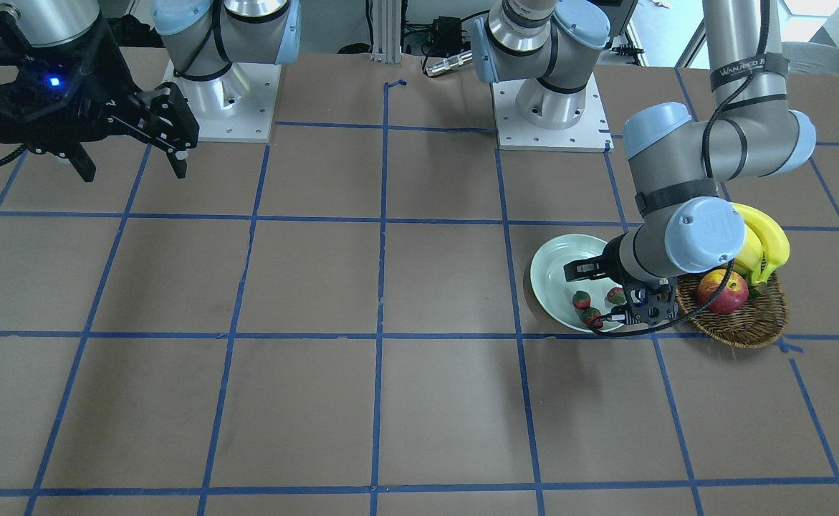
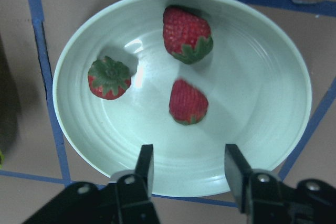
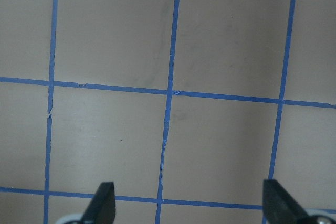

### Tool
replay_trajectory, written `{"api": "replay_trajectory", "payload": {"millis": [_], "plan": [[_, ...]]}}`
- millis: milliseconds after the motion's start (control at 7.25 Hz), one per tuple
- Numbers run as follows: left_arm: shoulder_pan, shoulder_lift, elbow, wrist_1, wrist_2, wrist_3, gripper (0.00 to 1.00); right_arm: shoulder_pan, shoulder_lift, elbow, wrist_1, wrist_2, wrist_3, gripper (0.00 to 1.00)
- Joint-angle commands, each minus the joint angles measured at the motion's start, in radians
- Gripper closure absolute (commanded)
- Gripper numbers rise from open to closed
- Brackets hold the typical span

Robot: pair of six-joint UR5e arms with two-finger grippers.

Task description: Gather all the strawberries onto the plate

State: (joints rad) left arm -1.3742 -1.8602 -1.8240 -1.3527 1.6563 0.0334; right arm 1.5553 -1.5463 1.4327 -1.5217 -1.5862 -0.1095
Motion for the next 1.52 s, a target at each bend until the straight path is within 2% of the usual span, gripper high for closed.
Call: {"api": "replay_trajectory", "payload": {"millis": [0, 276, 690, 966, 1379], "plan": [[-0.016, 0.047, 0.105, -0.008, -0.007, 0.0, 0.0, 0.0, 0.0, 0.0, 0.0, 0.0, -0.001, 0.0], [-0.054, 0.14, 0.161, -0.061, -0.076, -0.01, 0.0, 0.0, 0.0, 0.0, 0.0, 0.0, -0.001, 0.0], [-0.126, 0.254, 0.183, -0.074, -0.078, -0.018, 0.0, 0.0, 0.0, 0.0, 0.0, 0.0, -0.001, 0.0], [-0.128, 0.3, 0.189, -0.1, -0.075, 0.017, 0.0, -0.001, 0.0, -0.003, 0.0, -0.012, -0.002, 0.0], [-0.132, 0.355, 0.218, -0.234, -0.098, 0.028, 0.0, -0.001, 0.0, 0.0, 0.002, -0.003, 0.001, 0.0]]}}
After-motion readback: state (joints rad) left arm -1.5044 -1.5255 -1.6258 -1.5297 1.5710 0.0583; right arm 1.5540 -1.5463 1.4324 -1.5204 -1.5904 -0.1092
